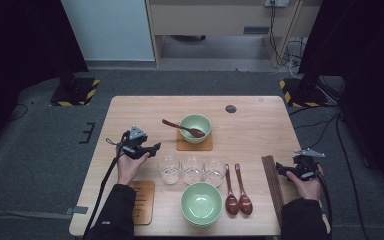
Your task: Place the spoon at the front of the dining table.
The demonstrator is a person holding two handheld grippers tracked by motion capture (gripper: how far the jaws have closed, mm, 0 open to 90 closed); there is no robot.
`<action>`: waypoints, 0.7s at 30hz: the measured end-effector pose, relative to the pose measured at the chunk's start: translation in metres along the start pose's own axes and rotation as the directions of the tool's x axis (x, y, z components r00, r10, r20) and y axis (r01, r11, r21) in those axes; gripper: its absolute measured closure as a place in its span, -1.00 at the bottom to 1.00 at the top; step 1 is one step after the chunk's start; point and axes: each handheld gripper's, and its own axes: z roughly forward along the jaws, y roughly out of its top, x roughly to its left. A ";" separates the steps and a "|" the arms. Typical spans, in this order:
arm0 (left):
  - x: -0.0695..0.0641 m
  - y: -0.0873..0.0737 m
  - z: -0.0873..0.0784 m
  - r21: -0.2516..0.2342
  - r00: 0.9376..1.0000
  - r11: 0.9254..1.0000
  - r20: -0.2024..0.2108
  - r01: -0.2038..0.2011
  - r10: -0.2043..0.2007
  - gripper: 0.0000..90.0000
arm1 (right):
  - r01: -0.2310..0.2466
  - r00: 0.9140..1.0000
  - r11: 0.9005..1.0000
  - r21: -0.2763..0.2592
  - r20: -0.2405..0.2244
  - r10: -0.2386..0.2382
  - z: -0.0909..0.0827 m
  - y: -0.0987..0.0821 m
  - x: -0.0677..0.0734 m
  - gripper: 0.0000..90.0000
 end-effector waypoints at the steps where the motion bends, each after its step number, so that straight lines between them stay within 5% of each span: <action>1: 0.001 -0.002 -0.002 -0.001 1.000 1.000 -0.005 0.006 -0.006 -0.30 | 0.000 1.000 1.000 0.000 0.000 0.000 0.000 0.000 0.000 -0.97; 14: 0.022 -0.040 -0.039 -0.003 0.996 0.998 -0.053 0.069 -0.069 -0.33 | -0.001 1.000 1.000 0.000 0.002 0.001 0.000 0.000 0.000 -0.97; 21: 0.029 -0.055 -0.045 0.007 0.992 0.995 -0.084 0.098 -0.097 -0.34 | -0.003 1.000 1.000 0.000 0.004 0.003 0.000 0.000 0.000 -0.97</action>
